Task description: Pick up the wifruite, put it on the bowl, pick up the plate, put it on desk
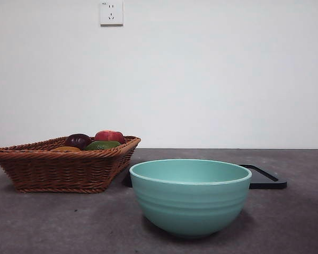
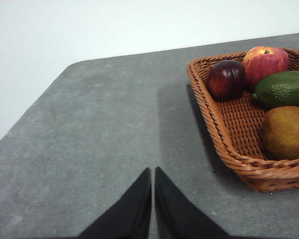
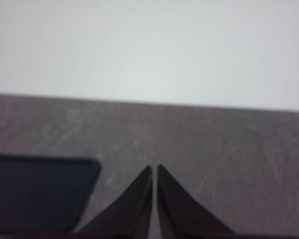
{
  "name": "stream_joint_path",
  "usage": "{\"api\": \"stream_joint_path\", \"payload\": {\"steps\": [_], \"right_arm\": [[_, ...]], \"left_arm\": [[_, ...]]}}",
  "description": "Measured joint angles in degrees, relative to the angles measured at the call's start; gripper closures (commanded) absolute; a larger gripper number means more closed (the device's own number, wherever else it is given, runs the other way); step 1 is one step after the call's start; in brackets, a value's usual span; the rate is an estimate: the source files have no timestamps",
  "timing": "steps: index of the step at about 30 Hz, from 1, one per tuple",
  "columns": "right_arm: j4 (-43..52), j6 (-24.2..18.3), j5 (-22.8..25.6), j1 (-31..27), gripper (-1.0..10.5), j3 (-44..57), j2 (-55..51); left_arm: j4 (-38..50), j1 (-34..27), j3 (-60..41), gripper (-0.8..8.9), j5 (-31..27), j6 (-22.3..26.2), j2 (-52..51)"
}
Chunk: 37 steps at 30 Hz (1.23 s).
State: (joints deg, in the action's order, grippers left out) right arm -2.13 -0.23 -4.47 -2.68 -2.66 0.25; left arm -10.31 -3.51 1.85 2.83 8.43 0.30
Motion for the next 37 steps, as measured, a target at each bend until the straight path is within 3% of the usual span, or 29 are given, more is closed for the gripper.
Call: {"api": "stream_joint_path", "payload": {"steps": [14, 37], "right_arm": [[-7.6, 0.0, 0.0, 0.0, 9.4, 1.7, 0.0], [-7.4, 0.2, 0.0, 0.0, 9.4, 1.7, 0.1]], "left_arm": [[0.0, 0.0, 0.0, 8.05, 0.0, 0.0, 0.0], [0.0, 0.0, 0.0, 8.05, 0.0, 0.0, 0.0]]}}
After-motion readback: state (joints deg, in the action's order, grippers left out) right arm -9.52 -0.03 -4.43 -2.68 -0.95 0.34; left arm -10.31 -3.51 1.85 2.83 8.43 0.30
